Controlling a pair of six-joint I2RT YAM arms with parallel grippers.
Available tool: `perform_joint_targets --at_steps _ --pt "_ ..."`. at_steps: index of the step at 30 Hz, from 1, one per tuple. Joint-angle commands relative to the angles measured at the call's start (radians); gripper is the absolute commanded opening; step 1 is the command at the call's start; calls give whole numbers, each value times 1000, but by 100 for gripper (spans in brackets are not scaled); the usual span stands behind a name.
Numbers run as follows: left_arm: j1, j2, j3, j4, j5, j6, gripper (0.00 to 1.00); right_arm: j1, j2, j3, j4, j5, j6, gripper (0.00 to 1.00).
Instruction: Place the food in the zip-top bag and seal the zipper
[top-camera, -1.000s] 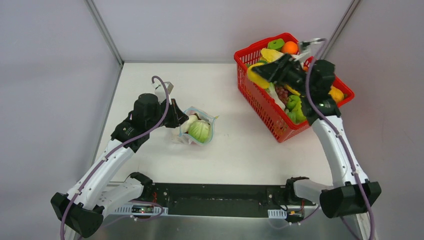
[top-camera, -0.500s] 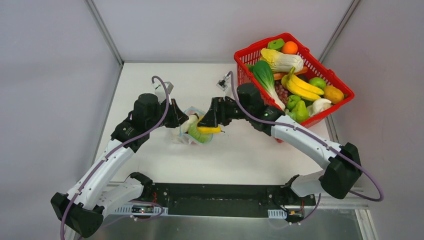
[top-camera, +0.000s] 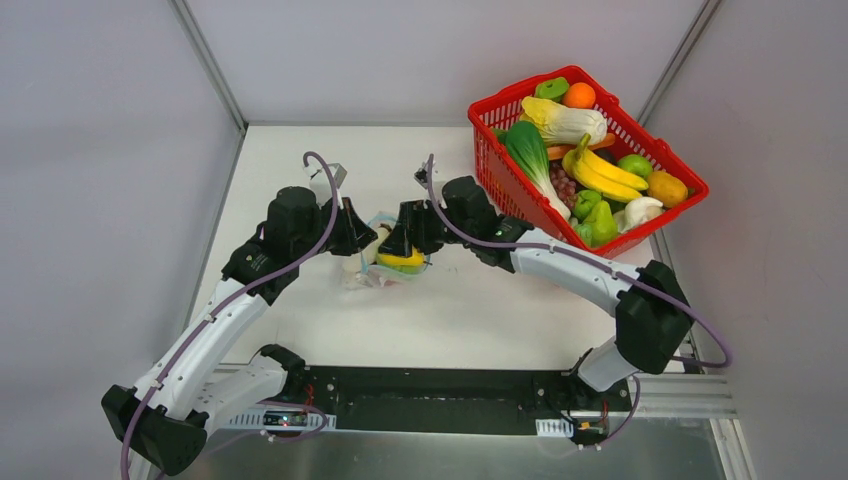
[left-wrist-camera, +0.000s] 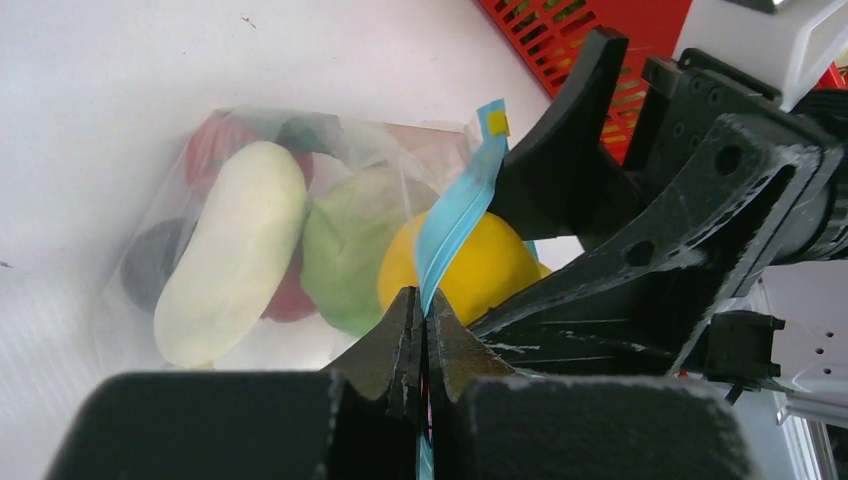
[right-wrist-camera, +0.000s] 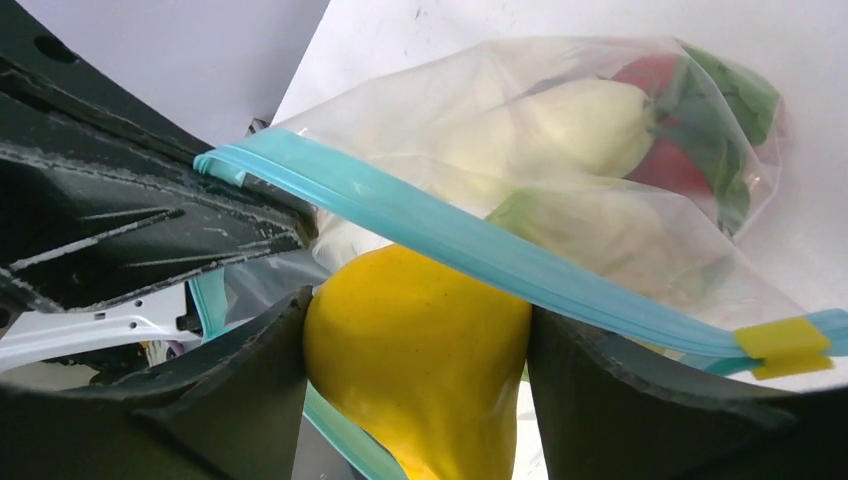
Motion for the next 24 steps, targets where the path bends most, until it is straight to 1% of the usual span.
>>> perform_joint_targets --at_steps 1,3,7,9,10,12,15,19,24 --pt "2 -7 27 49 30 -24 0 31 48 47 104 26 -56 55" --pt "2 -9 29 47 22 -26 0 44 58 43 117 27 -82 57" --pt "2 -19 23 56 -3 -34 0 46 87 44 135 -59 -69 65" --pt "2 -24 25 72 22 -24 0 46 109 66 116 -115 -47 69" --pt "2 -26 28 77 30 -22 0 44 112 81 105 -148 -26 72" --pt "2 -26 30 78 30 -23 0 45 102 82 116 -158 3 80" --pt "2 -29 25 76 6 -29 0 41 76 77 111 -128 5 90" --pt "2 -35 23 63 -18 -27 0 9 34 73 37 -120 -6 94" --pt "2 -45 21 61 -43 -25 0 -19 -53 10 4 -119 -14 95"
